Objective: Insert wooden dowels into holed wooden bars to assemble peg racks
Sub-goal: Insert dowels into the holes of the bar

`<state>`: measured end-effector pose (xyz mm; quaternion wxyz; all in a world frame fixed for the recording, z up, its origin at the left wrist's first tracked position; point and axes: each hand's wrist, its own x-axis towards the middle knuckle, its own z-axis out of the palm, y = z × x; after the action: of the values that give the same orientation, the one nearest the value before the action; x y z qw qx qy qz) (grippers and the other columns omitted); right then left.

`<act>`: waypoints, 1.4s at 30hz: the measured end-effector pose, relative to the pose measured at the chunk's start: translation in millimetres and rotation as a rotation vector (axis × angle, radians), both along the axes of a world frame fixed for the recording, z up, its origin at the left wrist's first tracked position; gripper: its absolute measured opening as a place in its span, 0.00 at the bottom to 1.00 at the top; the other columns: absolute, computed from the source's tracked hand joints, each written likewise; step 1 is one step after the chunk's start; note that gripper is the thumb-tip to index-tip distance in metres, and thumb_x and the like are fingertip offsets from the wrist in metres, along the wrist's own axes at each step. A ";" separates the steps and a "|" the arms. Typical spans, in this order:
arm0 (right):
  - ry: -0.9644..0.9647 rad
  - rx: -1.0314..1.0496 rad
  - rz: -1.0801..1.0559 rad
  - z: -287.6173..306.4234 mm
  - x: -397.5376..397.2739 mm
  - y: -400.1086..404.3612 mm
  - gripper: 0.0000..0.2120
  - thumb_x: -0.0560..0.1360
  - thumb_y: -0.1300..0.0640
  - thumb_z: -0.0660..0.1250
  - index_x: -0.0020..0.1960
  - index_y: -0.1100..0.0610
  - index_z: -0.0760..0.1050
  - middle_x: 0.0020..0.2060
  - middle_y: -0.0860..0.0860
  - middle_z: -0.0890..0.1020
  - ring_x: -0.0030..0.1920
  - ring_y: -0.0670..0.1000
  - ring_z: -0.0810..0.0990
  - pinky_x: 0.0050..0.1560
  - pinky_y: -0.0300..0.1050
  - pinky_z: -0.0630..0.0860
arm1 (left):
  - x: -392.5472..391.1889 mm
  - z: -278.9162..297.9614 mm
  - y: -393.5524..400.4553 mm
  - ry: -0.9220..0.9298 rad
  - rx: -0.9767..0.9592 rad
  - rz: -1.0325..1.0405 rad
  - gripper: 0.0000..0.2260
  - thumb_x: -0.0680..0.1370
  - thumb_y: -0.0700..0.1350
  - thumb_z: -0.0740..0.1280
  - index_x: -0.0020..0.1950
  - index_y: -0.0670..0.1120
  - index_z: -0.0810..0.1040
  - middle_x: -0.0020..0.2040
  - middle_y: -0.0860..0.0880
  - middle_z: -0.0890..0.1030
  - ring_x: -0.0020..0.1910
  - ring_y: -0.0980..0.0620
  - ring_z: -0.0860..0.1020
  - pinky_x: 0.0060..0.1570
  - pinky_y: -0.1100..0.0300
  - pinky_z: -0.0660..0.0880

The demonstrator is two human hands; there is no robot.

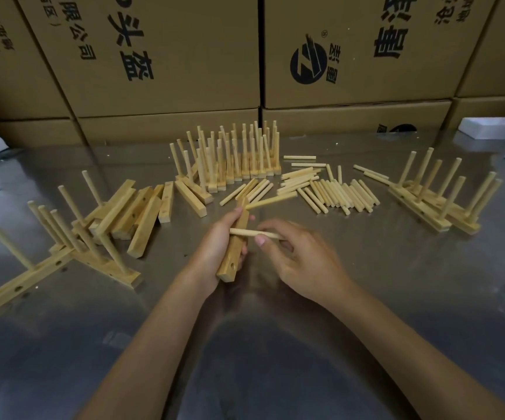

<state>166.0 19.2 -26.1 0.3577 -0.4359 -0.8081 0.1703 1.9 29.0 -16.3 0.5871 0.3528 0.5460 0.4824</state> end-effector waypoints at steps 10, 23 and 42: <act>-0.041 0.123 -0.078 4.2 6.2 -4.5 0.10 0.79 0.52 0.64 0.58 0.42 0.79 0.35 0.42 0.72 0.34 0.43 0.71 0.31 0.39 0.61 | -3.3 4.6 -4.9 0.025 0.018 -0.012 0.19 0.83 0.58 0.58 0.54 0.48 0.83 0.27 0.48 0.73 0.23 0.55 0.70 0.22 0.63 0.68; -0.233 0.221 -0.009 21.1 4.7 -16.1 0.12 0.73 0.59 0.61 0.49 0.49 0.81 0.32 0.44 0.73 0.30 0.50 0.72 0.29 0.40 0.60 | 6.0 -3.8 -10.4 0.375 0.194 -0.056 0.19 0.85 0.56 0.53 0.60 0.51 0.80 0.35 0.49 0.75 0.33 0.54 0.73 0.36 0.59 0.69; 0.570 -0.261 0.025 14.7 0.9 -9.8 0.05 0.78 0.63 0.67 0.44 0.59 0.74 0.31 0.53 0.82 0.31 0.51 0.81 0.33 0.44 0.79 | 13.2 -6.1 -5.5 0.138 0.149 0.055 0.18 0.85 0.55 0.56 0.57 0.45 0.81 0.26 0.48 0.74 0.23 0.54 0.72 0.25 0.61 0.67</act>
<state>167.0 9.4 -11.3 0.5089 -0.4030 -0.6518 0.3922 15.1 23.5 -22.5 0.5069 0.4127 0.5571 0.5122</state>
